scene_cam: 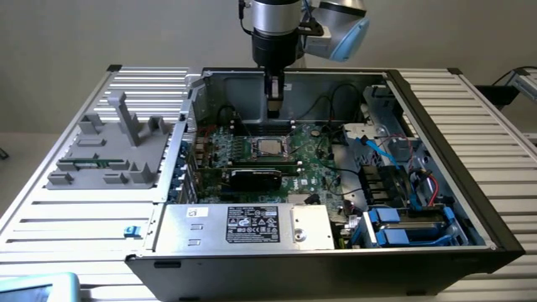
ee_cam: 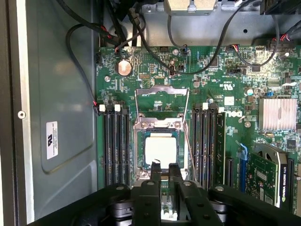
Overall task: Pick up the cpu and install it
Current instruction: 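Place the cpu into insertion slot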
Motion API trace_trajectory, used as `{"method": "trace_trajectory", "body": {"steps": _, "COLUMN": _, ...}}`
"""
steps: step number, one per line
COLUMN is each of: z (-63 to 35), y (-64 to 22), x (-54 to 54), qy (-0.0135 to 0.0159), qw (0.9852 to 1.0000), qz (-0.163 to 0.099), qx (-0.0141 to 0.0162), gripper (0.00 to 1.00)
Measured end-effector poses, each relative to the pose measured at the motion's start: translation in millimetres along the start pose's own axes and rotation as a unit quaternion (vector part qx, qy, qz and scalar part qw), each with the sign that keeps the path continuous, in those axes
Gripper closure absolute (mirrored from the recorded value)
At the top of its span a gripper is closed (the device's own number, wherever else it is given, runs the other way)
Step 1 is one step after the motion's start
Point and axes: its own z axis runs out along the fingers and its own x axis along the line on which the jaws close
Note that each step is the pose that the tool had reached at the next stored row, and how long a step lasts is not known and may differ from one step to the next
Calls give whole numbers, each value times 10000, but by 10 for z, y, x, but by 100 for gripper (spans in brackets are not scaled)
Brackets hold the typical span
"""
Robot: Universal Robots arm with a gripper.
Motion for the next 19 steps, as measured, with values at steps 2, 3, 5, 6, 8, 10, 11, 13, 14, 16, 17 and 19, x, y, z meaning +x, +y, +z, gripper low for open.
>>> {"method": "trace_trajectory", "body": {"steps": 2, "z": 0, "y": 0, "x": 0, "qy": 0, "qw": 10000, "qz": 0, "qx": 0, "gripper": 87}}
{"method": "trace_trajectory", "body": {"steps": 3, "z": 0, "y": 1, "x": 0, "qy": 0, "qw": 10000, "qz": 1, "qx": 0, "gripper": 89}}
{"method": "trace_trajectory", "body": {"steps": 5, "z": 0, "y": 30, "x": 1, "qy": -1, "qw": 10000, "qz": 1, "qx": 0, "gripper": 89}}
{"method": "trace_trajectory", "body": {"steps": 6, "z": 1, "y": 55, "x": 1, "qy": 0, "qw": 10000, "qz": 1, "qx": 0, "gripper": 89}}
{"method": "trace_trajectory", "body": {"steps": 8, "z": 3, "y": 113, "x": 2, "qy": 0, "qw": 10000, "qz": 1, "qx": 0, "gripper": 89}}
{"method": "trace_trajectory", "body": {"steps": 10, "z": 4, "y": 176, "x": 4, "qy": 0, "qw": 10000, "qz": 2, "qx": 0, "gripper": 89}}
{"method": "trace_trajectory", "body": {"steps": 11, "z": 5, "y": 209, "x": 5, "qy": 0, "qw": 10000, "qz": 1, "qx": 0, "gripper": 89}}
{"method": "trace_trajectory", "body": {"steps": 13, "z": 7, "y": 281, "x": 6, "qy": 0, "qw": 10000, "qz": 2, "qx": 0, "gripper": 89}}
{"method": "trace_trajectory", "body": {"steps": 14, "z": 8, "y": 318, "x": 7, "qy": -1, "qw": 10000, "qz": 1, "qx": 0, "gripper": 89}}
{"method": "trace_trajectory", "body": {"steps": 16, "z": 11, "y": 396, "x": 9, "qy": 0, "qw": 10000, "qz": 2, "qx": 0, "gripper": 89}}
{"method": "trace_trajectory", "body": {"steps": 17, "z": 13, "y": 434, "x": 9, "qy": 0, "qw": 10000, "qz": 1, "qx": 0, "gripper": 89}}
{"method": "trace_trajectory", "body": {"steps": 19, "z": 21, "y": 506, "x": 10, "qy": 1, "qw": 10000, "qz": 2, "qx": 0, "gripper": 89}}
